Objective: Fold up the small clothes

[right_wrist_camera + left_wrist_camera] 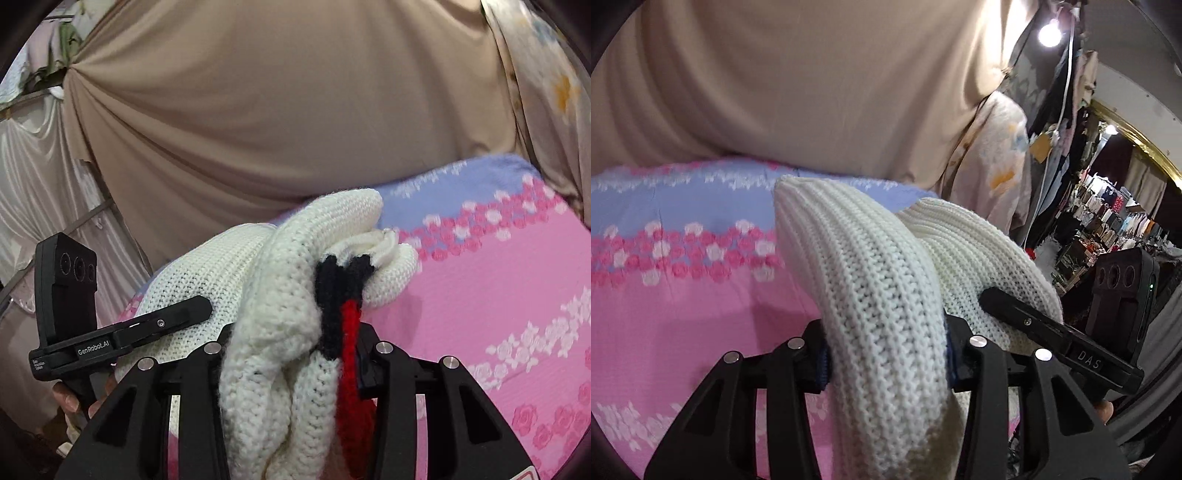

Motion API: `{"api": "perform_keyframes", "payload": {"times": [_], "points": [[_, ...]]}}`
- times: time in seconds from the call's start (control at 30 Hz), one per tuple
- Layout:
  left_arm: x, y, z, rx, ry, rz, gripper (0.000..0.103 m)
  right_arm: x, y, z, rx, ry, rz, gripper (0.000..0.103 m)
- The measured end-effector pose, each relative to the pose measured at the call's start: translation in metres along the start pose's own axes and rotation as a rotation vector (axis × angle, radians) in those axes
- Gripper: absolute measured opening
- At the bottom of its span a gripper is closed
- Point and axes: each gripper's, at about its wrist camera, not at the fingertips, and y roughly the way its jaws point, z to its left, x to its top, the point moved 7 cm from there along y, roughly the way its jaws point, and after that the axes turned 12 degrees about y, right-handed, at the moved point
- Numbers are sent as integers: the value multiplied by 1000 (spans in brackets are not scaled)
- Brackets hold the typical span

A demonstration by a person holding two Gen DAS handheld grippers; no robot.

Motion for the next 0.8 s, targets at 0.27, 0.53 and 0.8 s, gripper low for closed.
{"api": "perform_keyframes", "payload": {"times": [0.27,0.53,0.8], "points": [[79,-91,11,90,176,-302,46,63,-8,87,224,-156,-239,41],[46,-12,137,276,74,-108,75,26,182,22,114,78,109,54],[-76,37,238,300,-259,153,80,-39,212,-59,-31,260,211,57]]}}
